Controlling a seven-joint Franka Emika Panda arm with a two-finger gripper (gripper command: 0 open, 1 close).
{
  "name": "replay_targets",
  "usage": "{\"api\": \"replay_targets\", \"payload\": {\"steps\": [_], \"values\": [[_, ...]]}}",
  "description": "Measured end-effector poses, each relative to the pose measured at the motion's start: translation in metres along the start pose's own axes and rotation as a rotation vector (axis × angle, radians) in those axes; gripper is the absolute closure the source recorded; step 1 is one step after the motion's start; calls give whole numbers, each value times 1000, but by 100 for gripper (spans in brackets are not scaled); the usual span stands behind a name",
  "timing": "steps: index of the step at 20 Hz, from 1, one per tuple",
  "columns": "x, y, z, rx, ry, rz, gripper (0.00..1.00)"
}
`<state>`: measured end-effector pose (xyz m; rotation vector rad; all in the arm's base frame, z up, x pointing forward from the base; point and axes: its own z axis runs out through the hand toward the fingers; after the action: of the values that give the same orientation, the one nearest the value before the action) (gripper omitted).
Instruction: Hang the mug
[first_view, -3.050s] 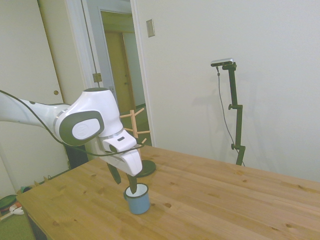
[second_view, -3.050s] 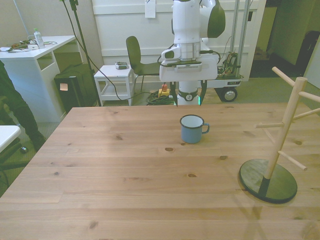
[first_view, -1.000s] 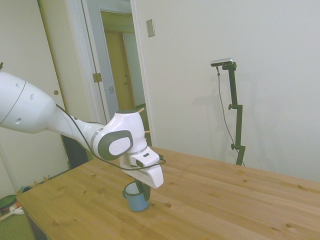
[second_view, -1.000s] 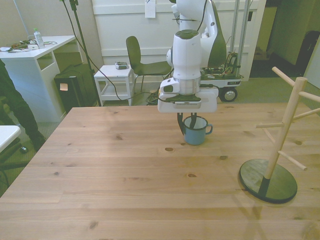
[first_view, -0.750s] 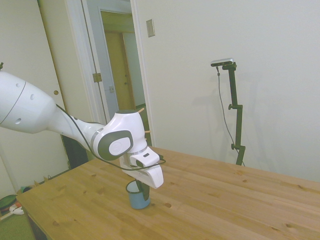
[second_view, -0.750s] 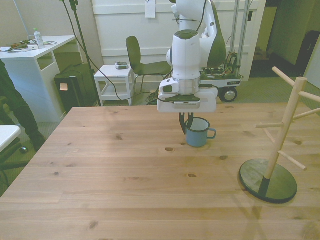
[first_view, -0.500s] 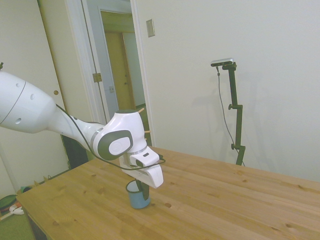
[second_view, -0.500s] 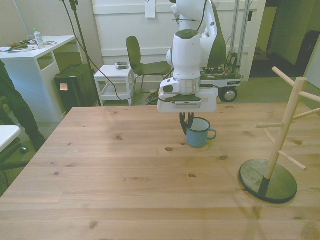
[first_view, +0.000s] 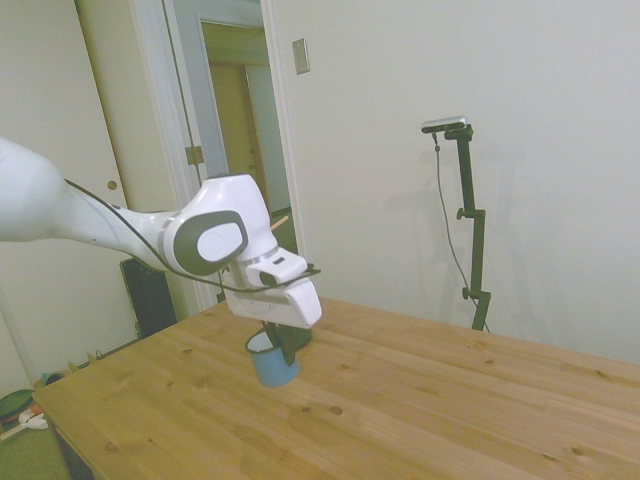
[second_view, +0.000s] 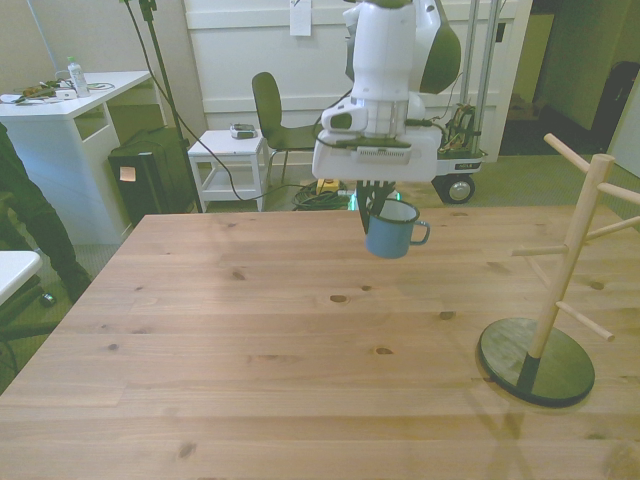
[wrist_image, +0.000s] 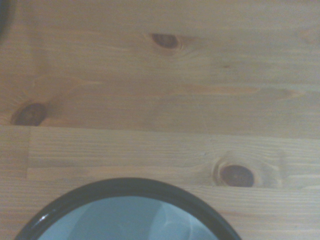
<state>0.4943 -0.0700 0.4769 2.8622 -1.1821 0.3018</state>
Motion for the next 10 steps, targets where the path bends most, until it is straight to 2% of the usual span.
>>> {"api": "replay_targets", "payload": {"steps": [10], "values": [[4, -22, -104, 40, 72, -46, 100]]}}
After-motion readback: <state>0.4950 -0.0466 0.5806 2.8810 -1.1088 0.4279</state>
